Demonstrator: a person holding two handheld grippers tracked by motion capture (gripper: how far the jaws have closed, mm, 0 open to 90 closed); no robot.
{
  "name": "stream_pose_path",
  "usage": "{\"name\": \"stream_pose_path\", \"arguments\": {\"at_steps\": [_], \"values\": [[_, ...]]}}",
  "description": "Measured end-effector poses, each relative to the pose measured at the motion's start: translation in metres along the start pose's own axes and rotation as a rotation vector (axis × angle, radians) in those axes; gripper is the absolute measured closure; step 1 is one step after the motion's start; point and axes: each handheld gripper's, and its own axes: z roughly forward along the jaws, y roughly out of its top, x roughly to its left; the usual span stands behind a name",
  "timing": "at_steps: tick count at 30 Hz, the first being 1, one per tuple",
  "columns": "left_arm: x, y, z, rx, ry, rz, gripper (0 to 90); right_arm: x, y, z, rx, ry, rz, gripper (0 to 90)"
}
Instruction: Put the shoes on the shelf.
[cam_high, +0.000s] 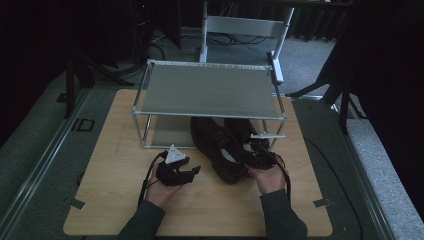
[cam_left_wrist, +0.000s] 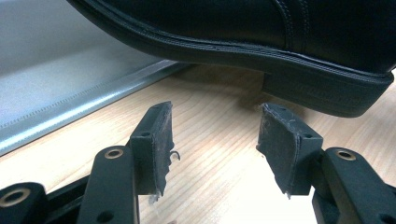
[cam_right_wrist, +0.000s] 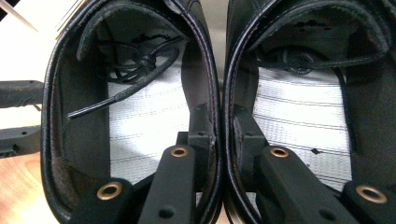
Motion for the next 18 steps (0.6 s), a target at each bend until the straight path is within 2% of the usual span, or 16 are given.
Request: {"name": "stream_pose_path", "arguments": {"at_steps": [10,15,18], "values": [[0.005,0.001,0.008,-0.014,0.014,-0.009,45.3,0.001,0.005,0.005,-0.015,-0.016,0.017,80.8],[0.008,0.004,0.012,-0.016,0.048,0.004,44.2,0.003,0.009,0.007,-0.016,-0.017,0.027,80.8],[0.013,0.008,0.015,-0.025,0.072,-0.006,44.2,0.004,0.011,0.009,-0.015,-0.017,0.02,80.8]]}}
